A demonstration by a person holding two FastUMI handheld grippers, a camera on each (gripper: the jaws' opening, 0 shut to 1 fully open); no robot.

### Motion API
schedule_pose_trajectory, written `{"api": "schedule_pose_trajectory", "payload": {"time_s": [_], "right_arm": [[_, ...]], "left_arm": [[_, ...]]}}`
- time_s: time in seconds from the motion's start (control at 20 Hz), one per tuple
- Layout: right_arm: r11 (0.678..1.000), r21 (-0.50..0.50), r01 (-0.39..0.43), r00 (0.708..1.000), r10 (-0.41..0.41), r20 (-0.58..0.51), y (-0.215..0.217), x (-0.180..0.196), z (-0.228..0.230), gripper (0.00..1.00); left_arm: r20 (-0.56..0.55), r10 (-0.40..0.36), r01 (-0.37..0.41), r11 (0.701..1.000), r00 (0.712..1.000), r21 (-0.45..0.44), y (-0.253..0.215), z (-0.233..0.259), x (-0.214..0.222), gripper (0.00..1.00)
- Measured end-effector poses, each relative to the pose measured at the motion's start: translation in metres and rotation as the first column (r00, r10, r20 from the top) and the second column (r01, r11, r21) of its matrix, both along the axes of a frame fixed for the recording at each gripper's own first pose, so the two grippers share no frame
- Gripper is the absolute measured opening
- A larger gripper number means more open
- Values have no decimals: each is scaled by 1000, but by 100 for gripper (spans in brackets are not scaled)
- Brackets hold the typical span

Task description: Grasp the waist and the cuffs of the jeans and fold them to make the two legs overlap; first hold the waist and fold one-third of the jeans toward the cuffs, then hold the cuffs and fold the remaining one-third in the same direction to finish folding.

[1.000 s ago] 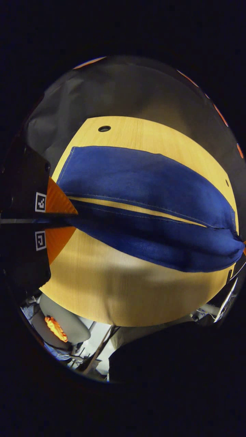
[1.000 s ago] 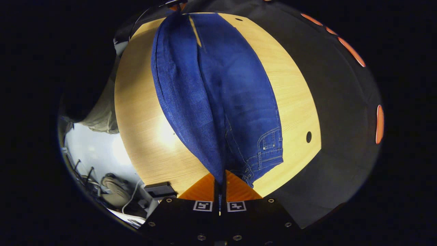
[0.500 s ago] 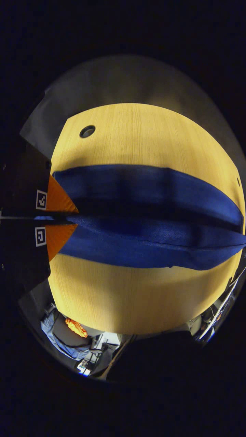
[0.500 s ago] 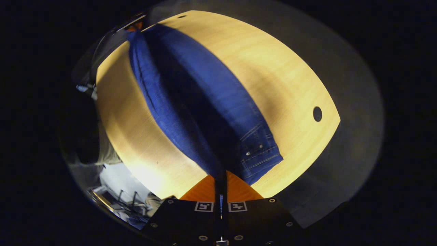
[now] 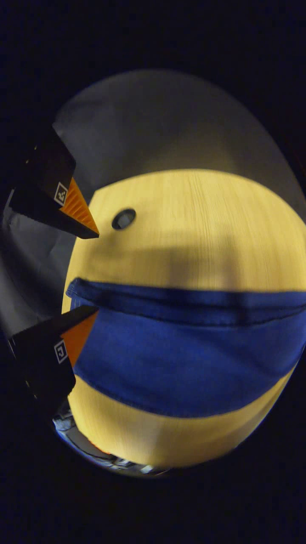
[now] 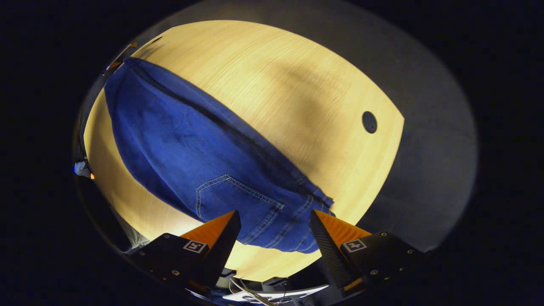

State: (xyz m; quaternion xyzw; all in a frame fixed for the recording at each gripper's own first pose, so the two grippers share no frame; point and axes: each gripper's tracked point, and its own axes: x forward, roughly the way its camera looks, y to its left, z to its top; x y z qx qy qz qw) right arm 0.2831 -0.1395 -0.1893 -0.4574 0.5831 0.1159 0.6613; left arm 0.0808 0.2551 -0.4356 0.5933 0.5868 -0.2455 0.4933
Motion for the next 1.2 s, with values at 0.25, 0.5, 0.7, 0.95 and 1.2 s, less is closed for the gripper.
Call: {"api": "schedule_pose_trajectory", "payload": {"time_s": [0.25,0.5,0.7,0.95,1.2], "right_arm": [[968,250,21,966,-85,246,30,-17,52,99],[782,621,52,848,-363,386,46,-59,96,99],[591,797,123,715,-610,343,11,-75,83,99],[171,972,158,417,-905,91,-30,-62,56,99],[-61,979,192,249,-962,-109,-42,-58,42,98]], "left_arm": [[341,237,-150,953,910,-262,-35,39,2,100],[491,483,-113,786,725,-608,-87,78,2,98],[457,614,-91,654,644,-751,-103,64,-5,98],[436,687,-77,580,581,-811,-108,78,8,99],[389,765,-101,504,513,-858,-112,89,14,99]]}}
